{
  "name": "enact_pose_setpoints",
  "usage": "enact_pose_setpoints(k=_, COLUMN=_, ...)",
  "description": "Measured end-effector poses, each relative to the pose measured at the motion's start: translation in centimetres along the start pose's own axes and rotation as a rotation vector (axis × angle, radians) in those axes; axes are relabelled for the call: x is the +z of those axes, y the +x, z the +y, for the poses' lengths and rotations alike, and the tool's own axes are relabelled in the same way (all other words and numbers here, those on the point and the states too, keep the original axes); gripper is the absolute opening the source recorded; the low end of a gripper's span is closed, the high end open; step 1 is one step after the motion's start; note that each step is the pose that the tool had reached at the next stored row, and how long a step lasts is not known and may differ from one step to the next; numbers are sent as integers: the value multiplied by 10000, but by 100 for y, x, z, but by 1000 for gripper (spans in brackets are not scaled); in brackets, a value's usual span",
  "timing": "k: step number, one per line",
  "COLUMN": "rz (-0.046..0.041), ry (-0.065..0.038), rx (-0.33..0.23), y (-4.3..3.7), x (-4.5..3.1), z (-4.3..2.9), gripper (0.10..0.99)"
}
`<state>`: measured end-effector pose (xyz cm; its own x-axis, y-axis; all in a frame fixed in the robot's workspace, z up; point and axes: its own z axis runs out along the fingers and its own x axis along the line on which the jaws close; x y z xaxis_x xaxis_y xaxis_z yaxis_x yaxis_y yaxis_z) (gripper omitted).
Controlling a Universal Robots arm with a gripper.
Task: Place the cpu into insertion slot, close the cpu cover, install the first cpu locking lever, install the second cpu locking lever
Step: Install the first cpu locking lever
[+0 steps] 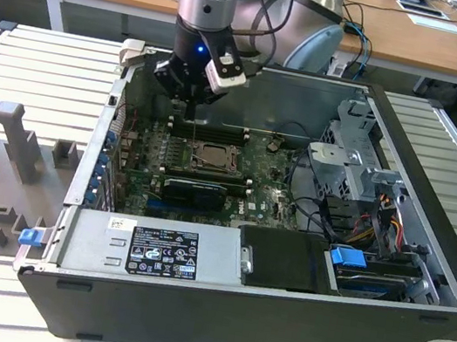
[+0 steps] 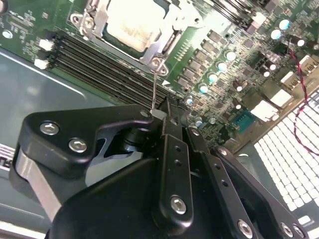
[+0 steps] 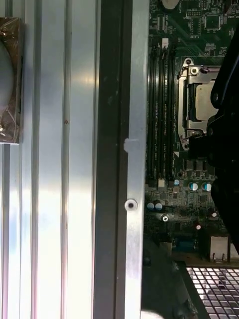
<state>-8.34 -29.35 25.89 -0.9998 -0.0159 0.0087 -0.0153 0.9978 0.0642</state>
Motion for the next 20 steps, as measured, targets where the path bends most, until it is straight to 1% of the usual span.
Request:
enact_pose_setpoints(k=7, rz=1, ry=1, rx=0, y=-90, x=4, z=-2, gripper=106)
enact_pose_setpoints(k=15, rz=0, ry=-1, rx=0, y=-133, x=5, z=-3, gripper=106)
enact_pose_setpoints(k=20, rz=-2, ry=-6, rx=-1, y=-144, x=5, z=-3, gripper=106)
